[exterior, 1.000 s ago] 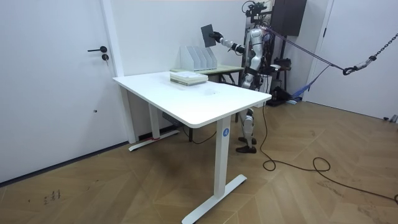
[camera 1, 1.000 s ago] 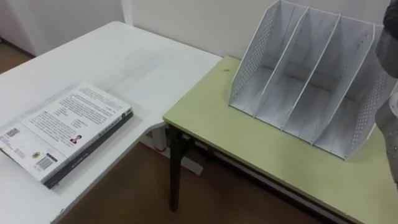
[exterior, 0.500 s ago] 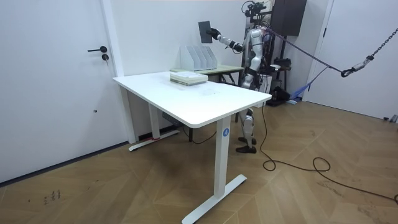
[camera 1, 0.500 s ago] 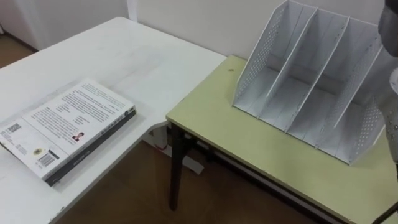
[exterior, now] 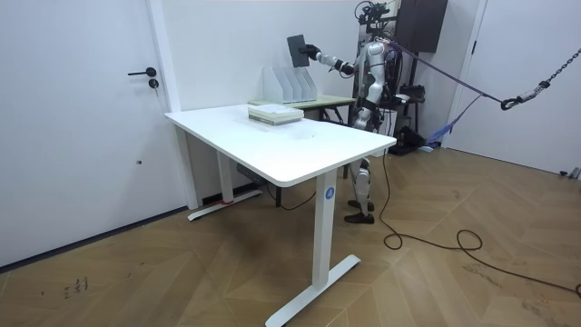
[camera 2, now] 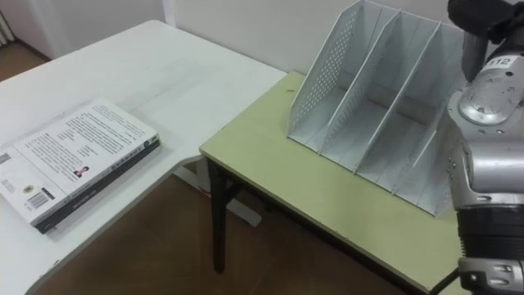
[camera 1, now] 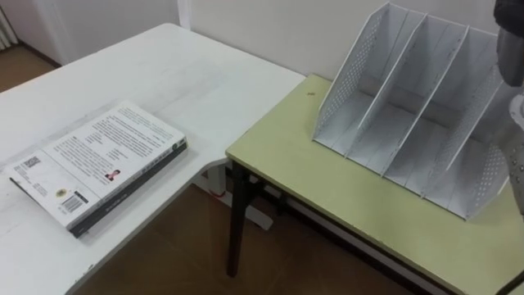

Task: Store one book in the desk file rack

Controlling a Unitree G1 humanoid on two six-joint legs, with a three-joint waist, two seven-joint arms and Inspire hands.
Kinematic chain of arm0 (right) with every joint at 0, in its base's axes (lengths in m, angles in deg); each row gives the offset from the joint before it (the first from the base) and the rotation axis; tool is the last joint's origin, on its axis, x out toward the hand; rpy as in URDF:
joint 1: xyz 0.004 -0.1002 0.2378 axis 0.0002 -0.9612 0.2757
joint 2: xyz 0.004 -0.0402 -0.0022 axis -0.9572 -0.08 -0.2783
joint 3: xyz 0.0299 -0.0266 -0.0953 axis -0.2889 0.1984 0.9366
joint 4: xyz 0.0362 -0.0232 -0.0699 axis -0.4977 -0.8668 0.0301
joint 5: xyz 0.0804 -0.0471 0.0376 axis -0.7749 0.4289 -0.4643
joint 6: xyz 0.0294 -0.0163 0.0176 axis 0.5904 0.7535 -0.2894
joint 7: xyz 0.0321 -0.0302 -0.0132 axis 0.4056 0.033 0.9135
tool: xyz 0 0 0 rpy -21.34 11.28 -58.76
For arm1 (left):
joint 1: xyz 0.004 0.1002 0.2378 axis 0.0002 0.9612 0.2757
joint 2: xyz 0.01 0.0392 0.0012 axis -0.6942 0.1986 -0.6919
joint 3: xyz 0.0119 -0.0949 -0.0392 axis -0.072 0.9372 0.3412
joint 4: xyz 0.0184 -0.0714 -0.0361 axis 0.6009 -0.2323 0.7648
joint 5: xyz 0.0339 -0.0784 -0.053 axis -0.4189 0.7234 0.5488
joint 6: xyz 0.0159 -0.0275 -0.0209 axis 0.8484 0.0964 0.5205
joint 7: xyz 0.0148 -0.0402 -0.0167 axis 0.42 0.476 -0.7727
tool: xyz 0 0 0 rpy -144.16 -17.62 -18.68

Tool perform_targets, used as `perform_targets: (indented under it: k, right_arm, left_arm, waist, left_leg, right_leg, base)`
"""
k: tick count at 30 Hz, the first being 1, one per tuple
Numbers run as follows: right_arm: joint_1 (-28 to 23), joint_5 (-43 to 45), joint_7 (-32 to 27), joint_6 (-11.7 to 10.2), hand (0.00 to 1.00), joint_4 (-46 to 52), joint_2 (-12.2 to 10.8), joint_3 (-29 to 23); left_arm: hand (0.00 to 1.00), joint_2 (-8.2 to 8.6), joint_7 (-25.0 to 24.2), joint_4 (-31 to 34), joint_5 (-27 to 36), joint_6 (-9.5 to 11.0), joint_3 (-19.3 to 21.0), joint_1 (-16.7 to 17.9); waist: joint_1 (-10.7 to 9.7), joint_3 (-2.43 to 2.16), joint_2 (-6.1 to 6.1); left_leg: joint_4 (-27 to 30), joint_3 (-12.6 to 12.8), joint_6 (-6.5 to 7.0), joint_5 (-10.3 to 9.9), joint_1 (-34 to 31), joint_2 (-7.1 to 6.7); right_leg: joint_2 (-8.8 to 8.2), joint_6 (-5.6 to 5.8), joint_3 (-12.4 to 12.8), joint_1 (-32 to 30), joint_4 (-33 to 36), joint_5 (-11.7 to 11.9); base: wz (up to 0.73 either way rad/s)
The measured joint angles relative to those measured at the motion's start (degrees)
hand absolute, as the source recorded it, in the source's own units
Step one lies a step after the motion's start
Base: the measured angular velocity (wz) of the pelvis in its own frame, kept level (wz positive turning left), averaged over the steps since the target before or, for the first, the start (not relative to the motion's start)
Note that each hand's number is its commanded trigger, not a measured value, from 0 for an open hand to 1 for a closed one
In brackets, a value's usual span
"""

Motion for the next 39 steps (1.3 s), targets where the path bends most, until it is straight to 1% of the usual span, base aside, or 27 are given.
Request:
perform_targets:
  k: [2, 7, 12, 13, 14, 17, 19, 21, 25, 28, 32, 39]
  right_arm:
    - [0.29, -0.75, 0.53, 0.02, 1.0, -1.27, 0.29, 0.03]
    - [0.36, -3.9, 1.4, 0.39, 1.0, -3.78, 1.9, 0.98]
    - [0.98, -4.23, 1.85, 0.56, 1.0, -6.92, 1.94, 0.98]
    - [1.19, -5.33, 2.32, 0.56, 0.59, -7.93, 1.96, 0.98]
    - [1.27, -6.08, 2.69, 0.57, 0.0, -8.33, 2.02, 0.98]
    - [1.84, -8.55, 4.0, 0.61, 0.0, -11.32, 2.23, 1.05]
    - [3.22, -11.3, 4.68, 0.67, 0.0, -14.69, 2.29, 1.05]
    - [4.05, -13.39, 5.33, 0.77, 0.0, -16.04, 2.38, 1.03]
    - [6.11, -15.54, 6.48, 0.88, 0.0, -19.4, 2.74, 1.07]
    - [6.12, -17.5, 8.03, 0.94, 0.0, -21.03, 3.33, 1.1]
    - [6.11, -18.16, 8.04, 0.98, 0.0, -22.07, 3.56, 1.1]
    - [6.11, -19.1, 8.01, 0.98, 0.0, -22.21, 3.94, 1.1]
  left_arm:
    - [0.0, -0.13, 0.0, 0.03, 0.0, -0.02, -0.01, 0.01]
    - [0.0, -0.18, 0.08, 0.15, -0.04, -0.34, 0.17, 0.01]
    - [0.0, -0.31, 0.04, 0.36, -0.11, -1.14, 0.61, 0.02]
    - [0.0, -0.53, -0.02, 0.53, -0.11, -1.18, 0.62, 0.1]
    - [0.0, -0.61, -0.04, 0.58, -0.15, -1.2, 0.62, 0.11]
    - [0.0, -0.96, -0.19, 1.1, -0.42, -1.59, 0.67, 0.28]
    - [0.0, -1.53, -0.35, 1.37, -0.42, -2.14, 0.69, 0.34]
    - [0.0, -1.87, -0.33, 1.68, -0.45, -2.66, 0.84, 0.46]
    - [0.0, -1.89, -0.23, 2.17, -0.44, -3.69, 1.18, 0.5]
    - [0.0, -1.89, 0.1, 2.21, -0.43, -3.96, 1.27, 0.44]
    - [0.0, -1.89, 0.43, 2.07, -0.42, -4.02, 1.73, 0.44]
    - [0.0, -1.9, 1.36, 2.01, -0.42, -3.97, 2.16, 0.43]
  waist:
    - [-0.04, 0.0, -0.01]
    - [0.05, -0.07, 0.12]
    - [0.09, -0.21, 0.38]
    - [0.07, -0.21, 0.37]
    - [0.04, -0.22, 0.38]
    - [-0.02, -0.27, 0.48]
    - [-0.08, -0.27, 0.49]
    - [-0.22, -0.3, 0.53]
    - [-0.13, -0.29, 0.5]
    - [-0.02, -0.23, 0.38]
    - [0.04, -0.15, 0.26]
    - [-0.03, 0.12, -0.2]
  left_leg:
    - [0.0, -0.03, 0.0, 0.0, -0.08, 0.01]
    - [0.14, -0.14, 0.0, 0.0, -0.43, 0.02]
    - [0.3, -0.16, -0.01, 0.0, -0.43, 0.02]
    - [0.37, -0.17, 0.0, 0.0, -0.45, 0.04]
    - [0.38, -0.18, -0.01, 0.0, -0.49, 0.05]
    - [0.5, -0.34, -0.01, 0.0, -0.59, 0.06]
    - [0.51, -0.43, -0.01, 0.0, -0.64, 0.08]
    - [0.53, -0.54, -0.01, 0.0, -0.79, 0.08]
    - [0.7, -0.83, 0.0, 0.0, -0.92, 0.02]
    - [0.77, -1.13, 0.0, 0.01, -0.92, -0.02]
    - [0.87, -1.22, 0.01, 0.01, -0.91, -0.03]
    - [1.32, -1.23, 0.02, 0.01, -0.9, 0.0]
  right_leg:
    - [0.04, 0.0, -0.07, -0.04, -0.09, 0.0]
    - [-0.04, 0.0, -0.43, -0.18, -0.09, 0.0]
    - [-0.04, 0.0, -0.41, -0.12, -0.09, 0.0]
    - [-0.02, -0.01, -0.46, -0.07, -0.09, 0.0]
    - [-0.02, -0.01, -0.48, -0.08, -0.09, 0.01]
    - [-0.1, -0.04, -0.61, -0.04, -0.07, 0.03]
    - [-0.2, -0.08, -0.68, -0.04, -0.01, 0.05]
    - [-0.2, -0.08, -0.87, -0.07, 0.0, 0.05]
    - [-0.24, -0.08, -1.44, 0.01, 0.0, 0.05]
    - [-0.32, -0.08, -2.08, 0.15, -0.01, 0.05]
    - [-0.56, -0.08, -2.18, 0.2, 0.0, 0.04]
    - [-0.64, -0.08, -2.32, 0.37, 0.24, 0.05]
  base:
    - [0.0]
    - [0.0]
    - [0.0]
    - [0.0]
    - [0.0]
    - [0.01]
    - [0.0]
    - [0.02]
    - [0.06]
    - [0.05]
    - [0.0]
    - [0.0]
